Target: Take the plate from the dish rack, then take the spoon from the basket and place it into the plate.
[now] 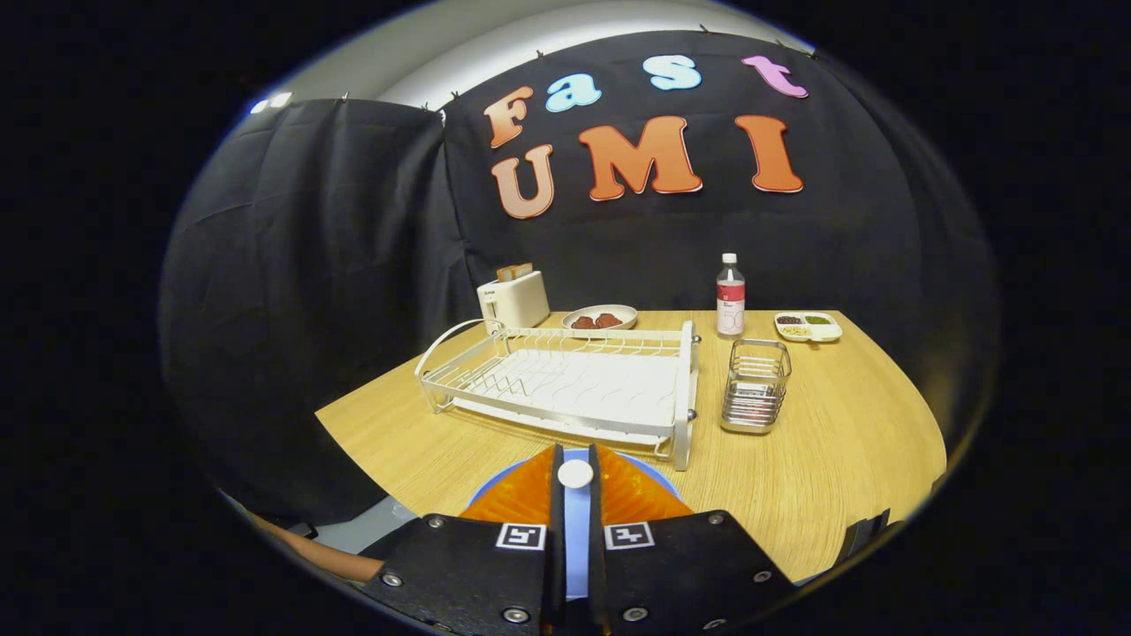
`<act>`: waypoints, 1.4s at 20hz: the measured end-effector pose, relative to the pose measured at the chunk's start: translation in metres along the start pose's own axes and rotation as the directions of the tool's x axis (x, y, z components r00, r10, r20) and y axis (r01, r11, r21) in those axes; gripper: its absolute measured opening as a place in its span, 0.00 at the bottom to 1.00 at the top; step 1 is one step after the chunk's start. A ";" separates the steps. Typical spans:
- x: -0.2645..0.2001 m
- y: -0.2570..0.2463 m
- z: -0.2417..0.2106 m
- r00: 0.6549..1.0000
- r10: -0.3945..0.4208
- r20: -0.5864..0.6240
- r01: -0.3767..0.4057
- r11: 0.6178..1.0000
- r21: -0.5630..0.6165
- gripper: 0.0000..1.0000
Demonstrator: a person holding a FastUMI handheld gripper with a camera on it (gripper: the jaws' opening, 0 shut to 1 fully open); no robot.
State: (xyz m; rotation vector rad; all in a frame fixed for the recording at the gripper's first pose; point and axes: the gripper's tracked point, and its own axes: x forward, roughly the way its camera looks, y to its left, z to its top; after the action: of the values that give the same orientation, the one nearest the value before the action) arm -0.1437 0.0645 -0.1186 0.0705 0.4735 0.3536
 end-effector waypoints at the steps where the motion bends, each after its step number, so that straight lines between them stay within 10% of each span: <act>1: 0.001 -0.001 -0.002 1.000 0.004 -0.001 -0.004 1.000 0.000 0.10; 18: 0.010 -0.019 -0.045 0.996 0.032 -0.081 -0.027 0.998 0.065 0.24; 28: -0.002 -0.049 0.041 0.971 -0.136 0.198 0.131 0.991 0.038 0.48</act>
State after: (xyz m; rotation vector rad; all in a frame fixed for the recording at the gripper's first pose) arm -0.1106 0.0183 -0.0886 0.0964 0.2808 0.2057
